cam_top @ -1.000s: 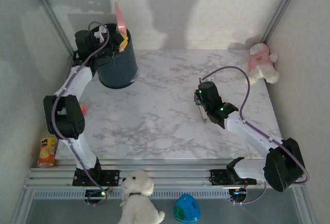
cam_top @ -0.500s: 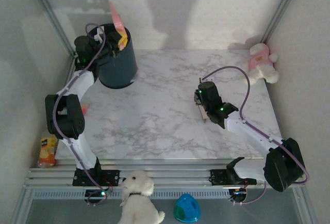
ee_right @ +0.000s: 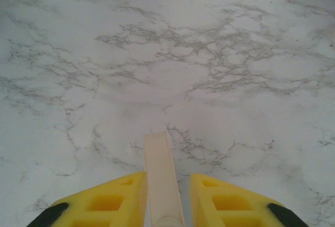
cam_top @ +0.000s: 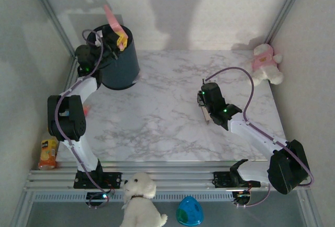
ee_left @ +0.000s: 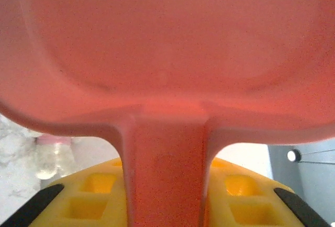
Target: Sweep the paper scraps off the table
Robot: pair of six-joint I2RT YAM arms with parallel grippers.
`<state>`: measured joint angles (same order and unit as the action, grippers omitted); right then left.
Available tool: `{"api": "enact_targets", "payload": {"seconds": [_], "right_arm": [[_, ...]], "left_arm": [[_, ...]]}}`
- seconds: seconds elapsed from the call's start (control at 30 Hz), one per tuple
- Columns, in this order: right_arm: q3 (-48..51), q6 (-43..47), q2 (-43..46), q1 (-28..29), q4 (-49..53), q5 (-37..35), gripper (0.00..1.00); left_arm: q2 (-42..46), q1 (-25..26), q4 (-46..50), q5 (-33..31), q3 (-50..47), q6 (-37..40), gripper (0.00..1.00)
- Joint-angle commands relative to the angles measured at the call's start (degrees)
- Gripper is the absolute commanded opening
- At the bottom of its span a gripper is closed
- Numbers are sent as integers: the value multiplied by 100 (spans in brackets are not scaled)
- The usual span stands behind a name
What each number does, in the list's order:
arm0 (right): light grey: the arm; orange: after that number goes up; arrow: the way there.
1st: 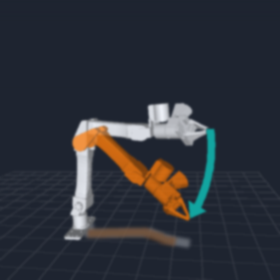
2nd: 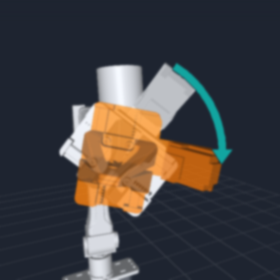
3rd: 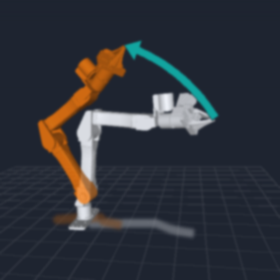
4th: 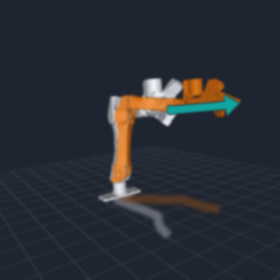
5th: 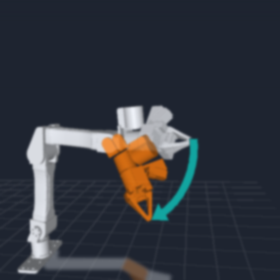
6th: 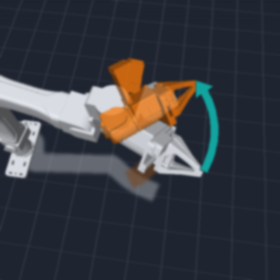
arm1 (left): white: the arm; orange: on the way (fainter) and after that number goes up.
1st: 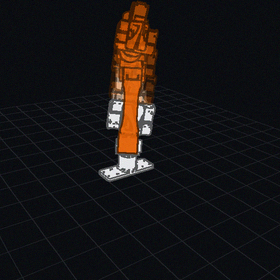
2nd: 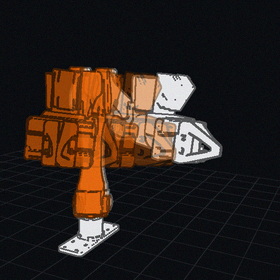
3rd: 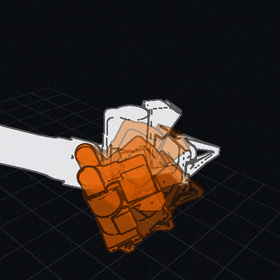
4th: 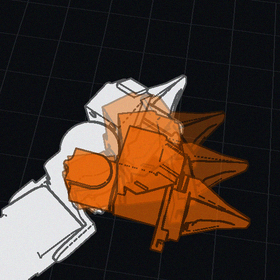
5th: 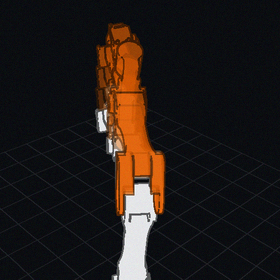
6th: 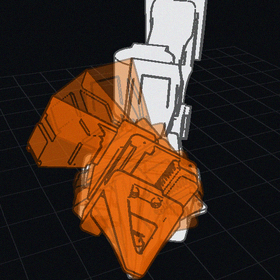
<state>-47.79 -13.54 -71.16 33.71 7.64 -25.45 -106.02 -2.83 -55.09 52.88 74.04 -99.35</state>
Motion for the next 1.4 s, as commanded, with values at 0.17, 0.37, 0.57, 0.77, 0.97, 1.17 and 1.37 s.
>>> {"api": "enact_targets", "payload": {"seconds": [0.17,0.37,0.57,0.77,0.97,1.17,1.37], "right_arm": [[-144,-140,-30,-32,-15,-39,0],[-133,-145,-30,-32,-12,-48,0],[-128,-140,-29,-33,-8,-57,0],[-124,-147,-13,-32,-7,-49,0],[-112,-144,12,-33,-7,-39,0],[-100,-175,18,-38,-37,1,0],[-40,-187,120,-37,-144,40,0]], "left_arm": [[126,-5,-1501,-511,-446,-1008,0],[99,18,-1680,-507,-489,-1118,0],[108,19,-1656,-492,-448,-1104,0],[200,19,-1398,-439,-365,-898,0],[559,62,-97,-290,-223,186,0],[882,131,1370,-181,29,1494,0],[1135,337,4220,-483,872,3848,0]]}}
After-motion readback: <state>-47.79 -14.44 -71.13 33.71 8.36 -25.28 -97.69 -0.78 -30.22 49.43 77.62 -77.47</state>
